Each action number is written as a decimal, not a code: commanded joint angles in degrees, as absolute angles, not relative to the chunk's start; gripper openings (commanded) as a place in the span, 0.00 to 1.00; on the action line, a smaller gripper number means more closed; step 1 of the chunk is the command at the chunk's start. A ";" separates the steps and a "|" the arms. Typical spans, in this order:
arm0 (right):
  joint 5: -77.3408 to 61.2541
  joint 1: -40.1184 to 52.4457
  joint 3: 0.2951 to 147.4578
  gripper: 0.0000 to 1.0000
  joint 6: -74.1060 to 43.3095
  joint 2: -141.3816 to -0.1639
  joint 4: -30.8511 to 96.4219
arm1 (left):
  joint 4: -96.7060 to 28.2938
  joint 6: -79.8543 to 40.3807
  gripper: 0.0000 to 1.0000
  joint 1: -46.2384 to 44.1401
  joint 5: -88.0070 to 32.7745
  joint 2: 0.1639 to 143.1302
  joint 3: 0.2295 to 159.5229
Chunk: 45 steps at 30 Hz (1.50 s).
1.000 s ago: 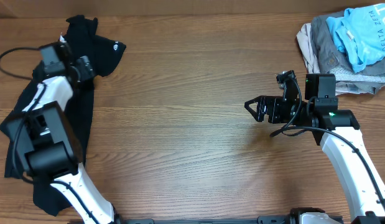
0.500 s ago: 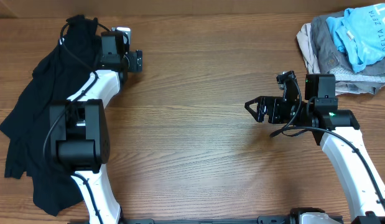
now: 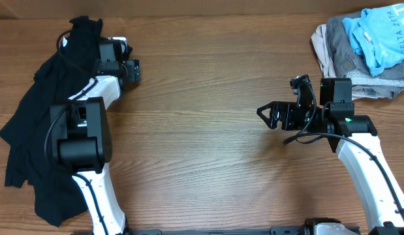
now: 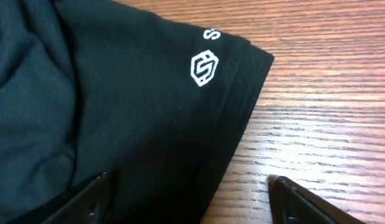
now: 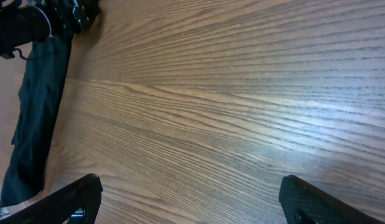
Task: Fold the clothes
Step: 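Grasp the black garment's top edge with the left gripper and lift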
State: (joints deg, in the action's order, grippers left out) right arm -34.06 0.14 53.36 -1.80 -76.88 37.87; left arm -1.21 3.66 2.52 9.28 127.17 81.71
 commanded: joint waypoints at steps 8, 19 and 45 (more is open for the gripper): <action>-33.91 0.49 55.09 0.95 -1.48 -76.75 38.04 | -2.94 -2.83 0.12 3.95 10.07 131.04 82.41; -33.93 0.49 55.09 0.95 -1.48 -76.75 38.04 | -11.38 -4.95 0.04 3.70 9.43 127.52 84.29; -33.93 0.49 55.09 0.95 -1.48 -76.75 38.02 | -67.13 -0.16 0.04 -2.09 3.73 123.50 136.94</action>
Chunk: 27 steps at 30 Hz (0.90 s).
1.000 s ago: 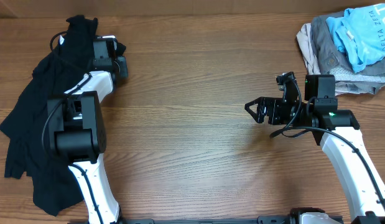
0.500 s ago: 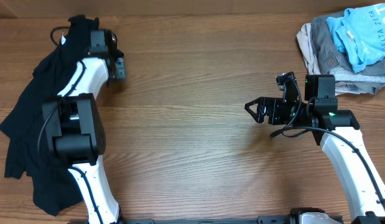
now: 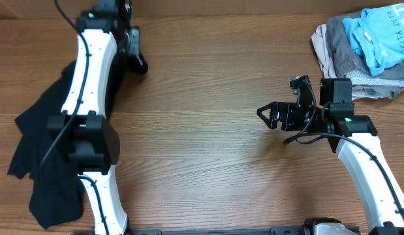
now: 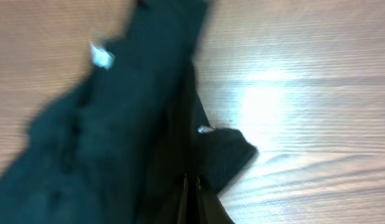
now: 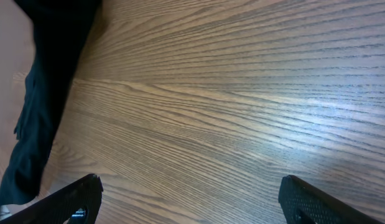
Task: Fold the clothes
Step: 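Grasp the black garment's top edge with the left gripper and lift, then drag the lifted black garment rightward and lay it flat on the table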
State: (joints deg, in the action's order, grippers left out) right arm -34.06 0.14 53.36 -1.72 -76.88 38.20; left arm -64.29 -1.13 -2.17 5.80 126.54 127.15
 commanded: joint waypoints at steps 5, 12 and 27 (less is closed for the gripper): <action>-33.93 0.49 55.09 0.95 -1.48 -76.75 38.06 | -72.55 -0.19 0.04 -0.47 6.37 123.50 150.41; -33.95 0.49 55.09 0.95 -1.48 -76.75 38.26 | -80.01 -0.27 0.04 3.29 6.39 123.48 166.47; -33.98 0.49 55.09 0.93 -1.48 -76.75 40.01 | -79.66 -1.72 0.04 6.57 -1.72 109.95 174.82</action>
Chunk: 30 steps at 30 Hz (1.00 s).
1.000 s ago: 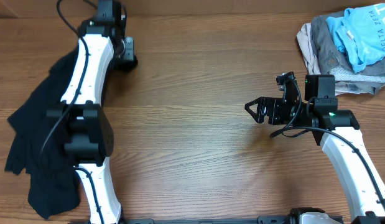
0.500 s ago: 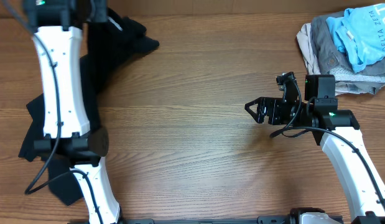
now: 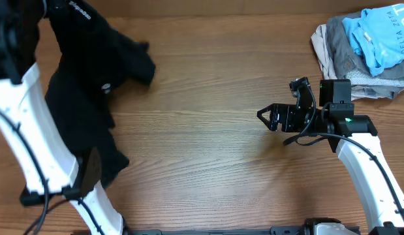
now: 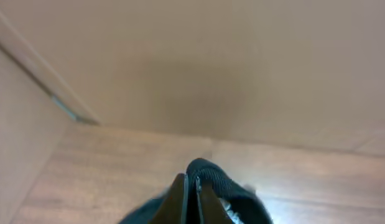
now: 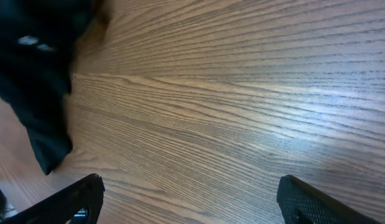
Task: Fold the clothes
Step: 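Drag the lifted black garment rightward and lay it flat on the table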
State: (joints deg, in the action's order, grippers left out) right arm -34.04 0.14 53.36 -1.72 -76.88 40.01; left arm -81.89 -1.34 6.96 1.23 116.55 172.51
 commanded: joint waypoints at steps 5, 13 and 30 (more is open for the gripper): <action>-34.65 0.47 55.09 0.93 -1.48 -76.75 39.94 | -76.03 -2.50 0.04 6.57 -4.58 103.09 174.82; -35.31 0.47 55.09 0.93 -1.48 -76.73 39.86 | -73.58 -4.01 0.04 6.57 -10.35 100.42 174.78; -37.12 0.25 55.11 0.93 -1.48 -76.73 38.20 | -73.97 -6.44 0.04 -2.22 -35.88 115.42 172.57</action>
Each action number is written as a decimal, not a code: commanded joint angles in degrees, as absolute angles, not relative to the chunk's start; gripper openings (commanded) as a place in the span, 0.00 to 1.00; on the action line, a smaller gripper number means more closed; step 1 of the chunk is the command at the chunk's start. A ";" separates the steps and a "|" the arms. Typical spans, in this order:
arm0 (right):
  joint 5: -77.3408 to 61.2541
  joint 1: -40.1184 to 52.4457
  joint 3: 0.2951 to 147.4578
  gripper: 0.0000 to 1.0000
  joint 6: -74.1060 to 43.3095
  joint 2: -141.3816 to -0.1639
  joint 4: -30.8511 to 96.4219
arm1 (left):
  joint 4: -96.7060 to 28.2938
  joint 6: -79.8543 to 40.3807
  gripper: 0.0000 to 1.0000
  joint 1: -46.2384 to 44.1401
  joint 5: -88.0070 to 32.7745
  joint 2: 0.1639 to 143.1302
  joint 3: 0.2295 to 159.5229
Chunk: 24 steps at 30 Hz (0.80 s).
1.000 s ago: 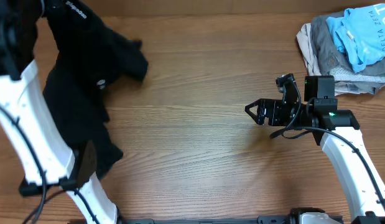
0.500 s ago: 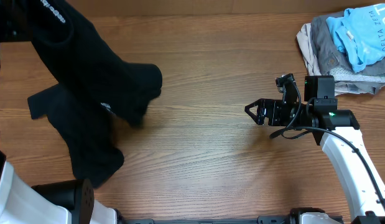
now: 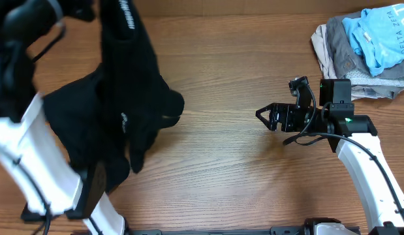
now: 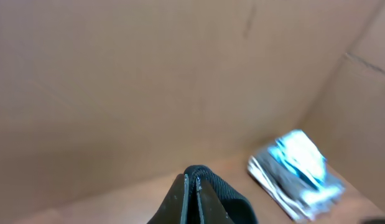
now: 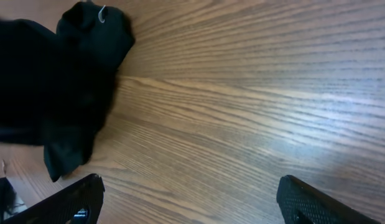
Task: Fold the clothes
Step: 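Drag the lifted black garment rightward and lay it flat on the table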
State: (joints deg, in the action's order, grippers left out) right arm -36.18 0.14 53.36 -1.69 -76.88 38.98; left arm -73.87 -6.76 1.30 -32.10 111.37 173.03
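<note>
A black T-shirt [image 3: 133, 98] hangs bunched over the left half of the table, its lower folds trailing down to about [image 5: 49, 87]. My left gripper [image 4: 193, 182] is raised high and shut on a fold of the shirt's black fabric [image 4: 220, 193]. In the overhead view the left arm [image 3: 25, 130] stands close to the camera and its fingers are hidden. My right gripper [image 3: 267, 117] hovers open above bare wood at the right, well clear of the shirt, its fingertips [image 5: 71, 199] wide apart.
A pile of other clothes [image 3: 365, 46], grey and beige with a light blue printed shirt on top, lies at the back right corner, seen blurred as the pile [image 4: 292, 168]. A cardboard wall [image 4: 148, 74] stands behind the wooden table [image 3: 221, 170].
The left gripper, still shut on the black shirt, has moved right with it. The shirt now hangs nearer the table's middle, and the left wrist camera faces the clothes pile. The right arm is unchanged.
First the left gripper was open at the sleeve of the black shirt lying at the table's left. Then it was shut on the shirt at the back left. Then it held the shirt high, and now farther right. The right gripper stayed open in place.
</note>
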 commanded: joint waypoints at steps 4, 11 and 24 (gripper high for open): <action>-36.95 0.03 55.27 0.93 -1.58 -76.73 37.43 | -74.85 -2.63 0.04 -8.64 -35.51 121.25 172.57; -37.41 -6.00 55.92 0.92 -4.78 -76.73 38.02 | -78.56 -1.41 0.37 -15.44 -29.85 128.79 172.57; -37.39 -11.11 57.63 0.93 -4.67 -76.73 39.09 | -96.79 -4.58 1.00 -13.61 -1.04 129.93 169.12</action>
State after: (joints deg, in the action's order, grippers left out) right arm -36.69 -10.90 56.03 -4.51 -76.88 39.72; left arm -96.66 -3.05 -14.83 -9.26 130.58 171.28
